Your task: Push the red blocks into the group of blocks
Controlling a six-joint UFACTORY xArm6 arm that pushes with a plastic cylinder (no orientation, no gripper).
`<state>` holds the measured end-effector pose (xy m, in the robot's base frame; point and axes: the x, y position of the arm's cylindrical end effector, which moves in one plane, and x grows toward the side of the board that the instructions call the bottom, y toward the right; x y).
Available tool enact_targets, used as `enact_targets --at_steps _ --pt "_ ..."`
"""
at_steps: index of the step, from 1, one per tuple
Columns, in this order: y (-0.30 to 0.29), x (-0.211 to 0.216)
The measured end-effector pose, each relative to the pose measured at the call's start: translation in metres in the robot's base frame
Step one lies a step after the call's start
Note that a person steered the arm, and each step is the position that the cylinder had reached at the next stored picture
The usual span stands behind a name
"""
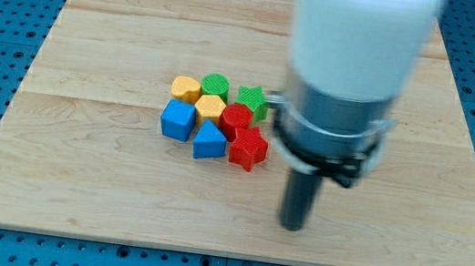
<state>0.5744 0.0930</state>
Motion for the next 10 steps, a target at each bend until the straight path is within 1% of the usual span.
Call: enact_targets --at_steps 1,3,5,7,8,9,10 --pt "0.042 -0.019" --pt "-0.037 -0.062" --pt "-0.118 -0.067" --pt "-0.11 -0.064" --pt "-0.15 -0.061" --pt "-0.236 -0.054" --pt "-0.243 -0.075"
